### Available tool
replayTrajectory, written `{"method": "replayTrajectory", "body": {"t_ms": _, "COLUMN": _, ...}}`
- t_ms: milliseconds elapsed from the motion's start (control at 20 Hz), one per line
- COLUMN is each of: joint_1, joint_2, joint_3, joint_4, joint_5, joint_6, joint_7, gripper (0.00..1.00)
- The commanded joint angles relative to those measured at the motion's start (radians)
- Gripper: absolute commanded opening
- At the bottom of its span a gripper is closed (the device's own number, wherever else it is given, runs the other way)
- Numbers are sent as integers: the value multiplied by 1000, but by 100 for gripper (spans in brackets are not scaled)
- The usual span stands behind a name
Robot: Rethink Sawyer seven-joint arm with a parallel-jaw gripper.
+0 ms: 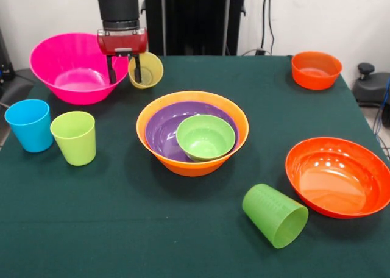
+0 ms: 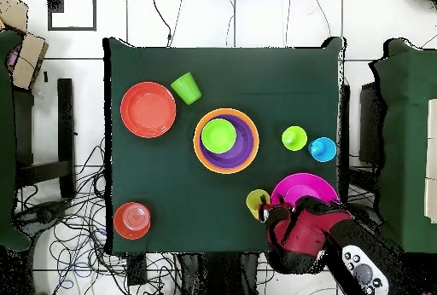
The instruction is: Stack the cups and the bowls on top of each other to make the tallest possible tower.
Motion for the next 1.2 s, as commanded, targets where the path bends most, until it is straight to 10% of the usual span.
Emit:
{"method": "replayTrajectory", "body": {"t_ms": 50, "joint_1": 88, "joint_2": 50, "joint_3": -62, "joint_4": -140, "joint_5": 76, "joint_6": -79, "joint_7": -166, "gripper": 100}}
{"method": "replayTrajectory", "body": {"t_ms": 650, "joint_1": 153, "joint_2": 74, "joint_3": -170, "joint_4": -169, "joint_5": 40, "joint_6": -155, "joint_7": -102, "gripper": 100}}
{"method": "replayTrajectory", "body": {"t_ms": 700, "joint_1": 180, "joint_2": 76, "joint_3": -204, "joint_4": -178, "joint_5": 25, "joint_6": -180, "joint_7": -79, "gripper": 0}}
{"method": "replayTrajectory", "body": {"t_ms": 1050, "joint_1": 343, "joint_2": 109, "joint_3": -382, "joint_4": -261, "joint_5": -92, "joint_6": -319, "joint_7": 98, "gripper": 0}}
{"method": "replayTrajectory", "body": {"t_ms": 1200, "joint_1": 511, "joint_2": 164, "joint_3": -552, "joint_4": -357, "joint_5": -211, "joint_6": -455, "joint_7": 341, "gripper": 0}}
